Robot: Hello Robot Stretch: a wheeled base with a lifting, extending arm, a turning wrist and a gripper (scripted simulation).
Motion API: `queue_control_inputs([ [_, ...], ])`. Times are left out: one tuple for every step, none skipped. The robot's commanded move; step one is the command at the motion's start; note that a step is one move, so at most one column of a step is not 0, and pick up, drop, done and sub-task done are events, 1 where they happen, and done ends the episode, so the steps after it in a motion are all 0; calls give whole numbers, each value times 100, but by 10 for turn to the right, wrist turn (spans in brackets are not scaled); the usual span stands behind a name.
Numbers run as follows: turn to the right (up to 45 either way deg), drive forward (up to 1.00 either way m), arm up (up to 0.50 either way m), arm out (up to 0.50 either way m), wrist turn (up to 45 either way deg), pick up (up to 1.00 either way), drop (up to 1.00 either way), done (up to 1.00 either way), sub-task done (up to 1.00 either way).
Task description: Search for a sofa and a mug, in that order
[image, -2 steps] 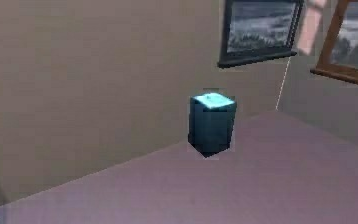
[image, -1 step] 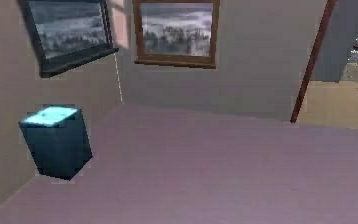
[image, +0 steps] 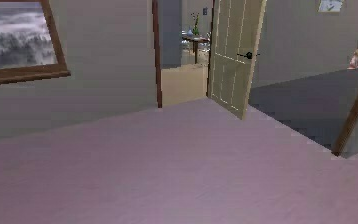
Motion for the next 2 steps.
queue_control_inputs([
  [0,100,0,0,0,0,0,0,0],
  [0,100,0,0,0,0,0,0,0],
])
